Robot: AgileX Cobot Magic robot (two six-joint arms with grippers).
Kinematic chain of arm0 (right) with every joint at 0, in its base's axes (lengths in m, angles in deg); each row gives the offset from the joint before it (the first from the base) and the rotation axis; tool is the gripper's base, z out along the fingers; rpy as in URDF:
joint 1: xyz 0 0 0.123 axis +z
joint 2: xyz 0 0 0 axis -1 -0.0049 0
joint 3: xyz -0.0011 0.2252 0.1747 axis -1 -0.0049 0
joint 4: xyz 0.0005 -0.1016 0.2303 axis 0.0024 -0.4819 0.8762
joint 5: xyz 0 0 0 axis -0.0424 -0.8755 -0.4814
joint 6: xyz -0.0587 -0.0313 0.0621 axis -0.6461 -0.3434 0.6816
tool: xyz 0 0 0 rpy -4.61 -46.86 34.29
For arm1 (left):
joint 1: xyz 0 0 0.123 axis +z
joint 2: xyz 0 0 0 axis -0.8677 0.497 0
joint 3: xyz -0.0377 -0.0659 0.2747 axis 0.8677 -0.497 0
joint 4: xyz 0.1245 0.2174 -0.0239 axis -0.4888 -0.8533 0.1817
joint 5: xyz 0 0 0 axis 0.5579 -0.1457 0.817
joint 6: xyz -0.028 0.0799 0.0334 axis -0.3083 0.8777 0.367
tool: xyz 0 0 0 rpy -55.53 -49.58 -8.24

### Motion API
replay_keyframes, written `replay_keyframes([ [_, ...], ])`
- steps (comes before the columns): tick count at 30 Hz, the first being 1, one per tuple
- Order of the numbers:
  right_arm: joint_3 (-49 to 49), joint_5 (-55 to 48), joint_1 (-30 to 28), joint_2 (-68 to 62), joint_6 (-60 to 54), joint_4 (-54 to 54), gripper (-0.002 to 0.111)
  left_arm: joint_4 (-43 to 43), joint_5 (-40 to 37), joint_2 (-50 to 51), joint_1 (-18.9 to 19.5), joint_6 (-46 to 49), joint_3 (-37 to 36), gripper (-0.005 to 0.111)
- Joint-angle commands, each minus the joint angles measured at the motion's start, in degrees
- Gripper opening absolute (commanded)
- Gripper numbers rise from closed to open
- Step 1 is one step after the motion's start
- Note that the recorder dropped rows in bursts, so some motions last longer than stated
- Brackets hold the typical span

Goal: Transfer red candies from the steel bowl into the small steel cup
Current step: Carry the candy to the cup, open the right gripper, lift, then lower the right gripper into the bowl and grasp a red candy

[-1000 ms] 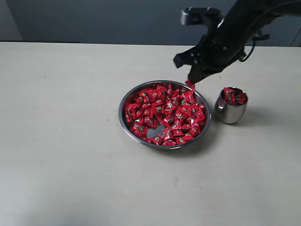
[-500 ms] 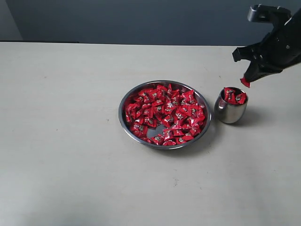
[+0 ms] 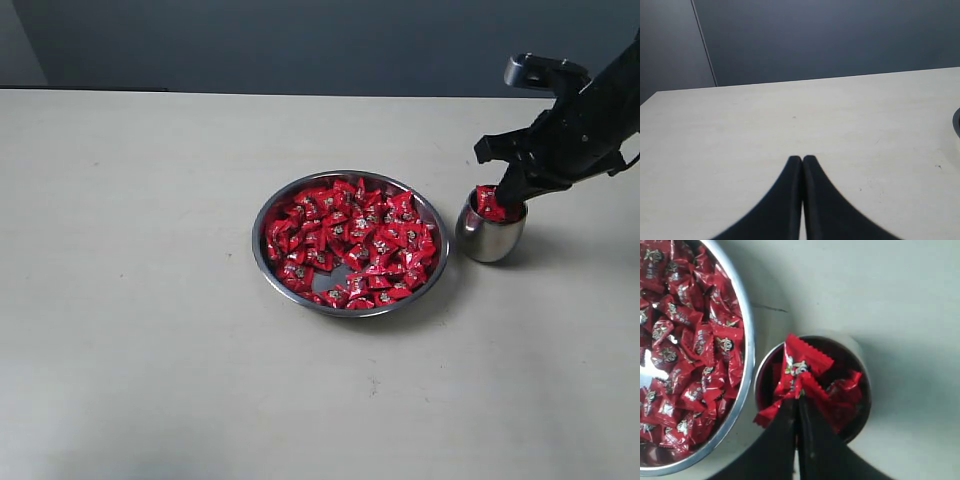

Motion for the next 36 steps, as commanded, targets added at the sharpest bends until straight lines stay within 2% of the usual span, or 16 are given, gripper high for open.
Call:
replay_keyframes([
  [1,-0.2,0.7,-0.4,-0.8,-0.9,0.2,0.004,-0.1,0.3,-0.3,0.1,-0.1,0.5,0.000],
  [7,-0.2,0.7,-0.4,-0.9,-0.9,0.2,0.036,-0.1,0.3,-0.3,0.1,-0.1,0.5,0.000],
  [14,0.1,0.7,-0.4,2.0,-0.9,0.2,0.030,-0.1,0.3,-0.3,0.1,-0.1,0.5,0.000],
  [23,0.1,1.1,-0.4,6.6,-0.9,-0.8,0.030,-0.1,0.3,-0.3,0.1,-0.1,0.5,0.000],
  [31,0.1,-2.3,-0.3,6.9,-0.9,5.7,0.030,-0.1,0.3,-0.3,0.1,-0.1,0.5,0.000],
  [36,0.1,-3.4,2.8,6.9,-2.9,7.9,0.030,-0.1,0.3,-0.3,0.1,-0.1,0.5,0.000],
])
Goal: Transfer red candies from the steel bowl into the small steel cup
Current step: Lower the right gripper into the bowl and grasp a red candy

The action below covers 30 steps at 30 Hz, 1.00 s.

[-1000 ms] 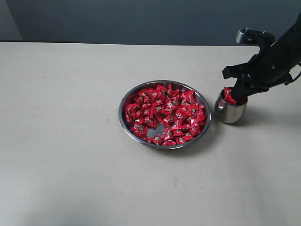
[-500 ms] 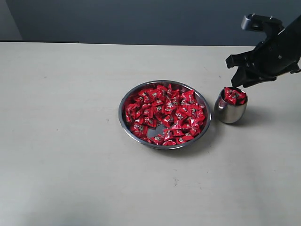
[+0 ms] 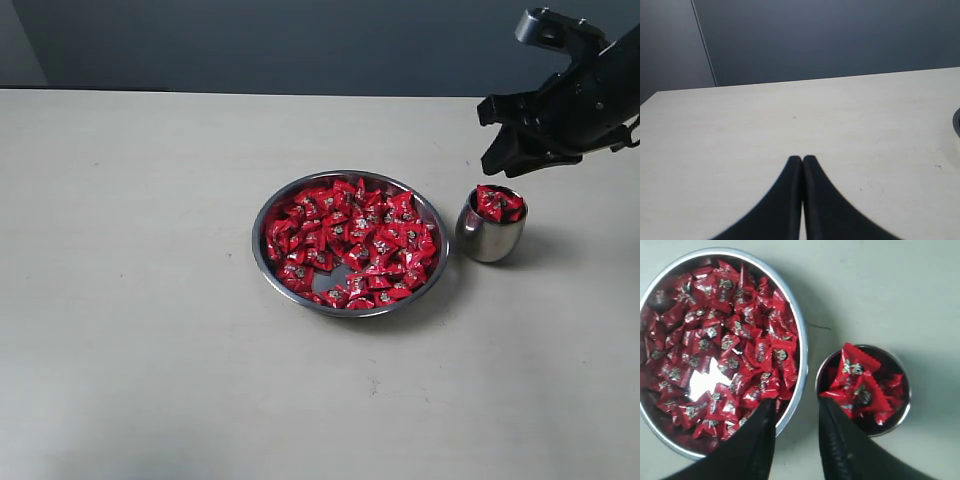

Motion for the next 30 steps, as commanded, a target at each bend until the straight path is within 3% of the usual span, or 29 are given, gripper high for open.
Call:
replay_keyframes([
  [1,0.2,-0.7,3.3,0.5,-1.7,1.8,0.030,-0.1,0.3,-0.3,0.1,-0.1,0.5,0.000],
  [7,0.2,2.1,10.7,0.5,-2.5,1.8,0.030,-0.1,0.3,-0.3,0.1,-0.1,0.5,0.000],
  [12,0.2,7.0,16.5,0.2,-2.5,1.8,0.041,-0.1,0.3,-0.3,0.1,-0.1,0.5,0.000],
  [18,0.3,7.7,22.1,-4.2,-2.5,1.8,0.043,-0.1,0.3,-0.3,0.1,-0.1,0.5,0.000],
  [24,3.2,8.0,25.2,-11.3,-2.5,1.5,0.043,-0.1,0.3,-0.3,0.1,-0.1,0.5,0.000],
  [30,13.2,0.9,25.5,-21.8,-2.4,1.8,0.040,-0.1,0.3,-0.3,0.1,-0.1,0.5,0.000],
])
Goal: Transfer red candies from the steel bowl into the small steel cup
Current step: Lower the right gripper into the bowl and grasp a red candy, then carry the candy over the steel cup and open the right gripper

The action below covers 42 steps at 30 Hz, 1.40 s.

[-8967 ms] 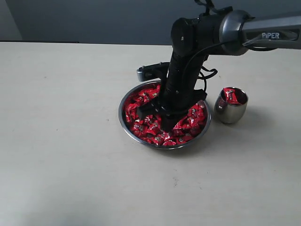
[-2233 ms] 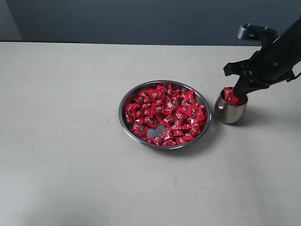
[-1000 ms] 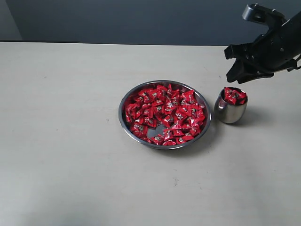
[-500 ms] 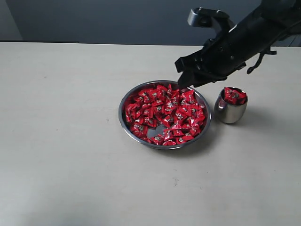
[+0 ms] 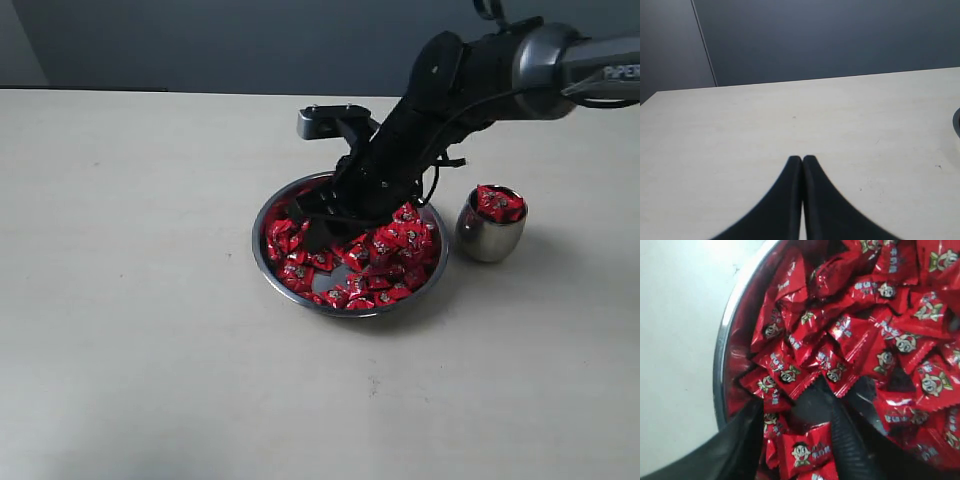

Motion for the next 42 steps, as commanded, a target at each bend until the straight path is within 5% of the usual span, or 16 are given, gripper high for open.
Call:
replay_keyframes([
  [1,4.4,-3.5,0.0,-5.1,0.1,-0.1,0.040,-0.1,0.3,-0.3,0.1,-0.1,0.5,0.000],
  [10,5.6,2.2,0.0,-9.9,3.0,-1.9,0.040,-0.1,0.3,-0.3,0.1,-0.1,0.5,0.000],
  [16,5.6,3.6,0.0,-9.8,4.1,-2.2,0.000,-0.1,0.3,-0.3,0.1,-0.1,0.5,0.000],
  [33,5.6,-7.6,-0.3,7.1,10.6,-14.7,0.000,-0.1,0.3,-0.3,0.1,-0.1,0.5,0.000],
  [42,5.4,-10.5,-11.7,15.2,13.5,-18.9,0.000,-0.1,0.3,-0.3,0.1,-0.1,0.5,0.000],
])
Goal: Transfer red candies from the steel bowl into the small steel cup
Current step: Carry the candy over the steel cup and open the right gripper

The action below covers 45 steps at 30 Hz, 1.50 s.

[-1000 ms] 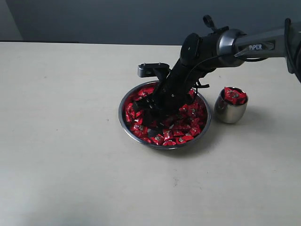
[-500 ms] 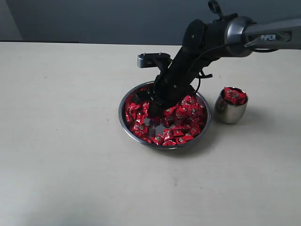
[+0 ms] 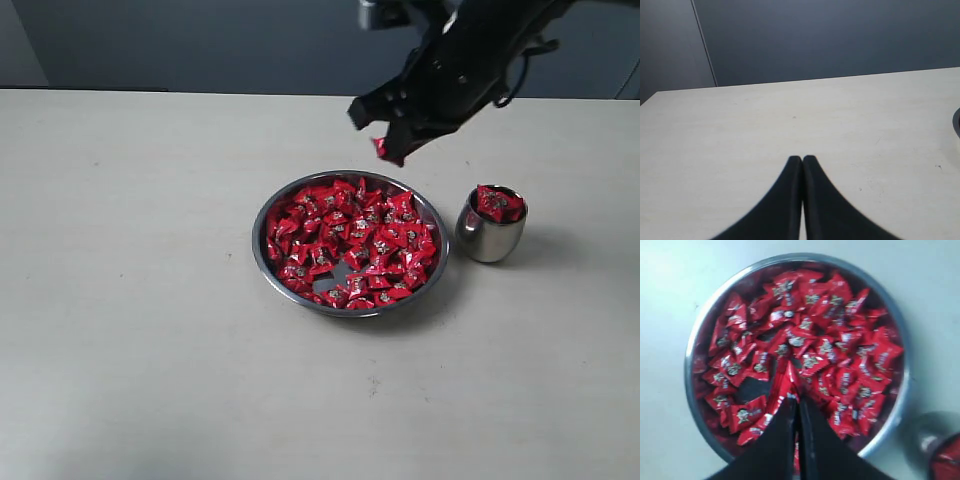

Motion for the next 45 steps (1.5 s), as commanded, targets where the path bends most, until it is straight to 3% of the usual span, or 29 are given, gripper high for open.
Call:
replay_keyframes([
  [1,-0.2,-1.9,-7.4,2.6,0.5,-1.6,0.000,-0.1,0.3,-0.3,0.1,-0.1,0.5,0.000],
  [10,-6.3,-1.0,-18.1,2.6,0.1,-1.3,0.000,-0.1,0.3,-0.3,0.1,-0.1,0.5,0.000],
  [17,-12.8,4.3,-18.6,1.9,0.0,-1.5,0.000,-0.1,0.3,-0.3,0.1,-0.1,0.5,0.000],
  [34,-13.1,7.5,-18.6,-3.7,0.0,1.9,0.000,-0.1,0.3,-0.3,0.1,-0.1,0.5,0.000],
  [36,-13.1,7.3,-18.6,-3.8,0.0,1.9,0.004,-0.1,0.3,-0.3,0.1,-0.1,0.5,0.000],
  [42,-13.1,6.4,-18.6,-3.5,-0.1,1.9,0.033,-0.1,0.3,-0.3,0.1,-0.1,0.5,0.000],
  [45,-13.1,6.4,-18.6,-2.7,-0.1,1.9,0.033,-0.1,0.3,-0.3,0.1,-0.1,0.5,0.000],
])
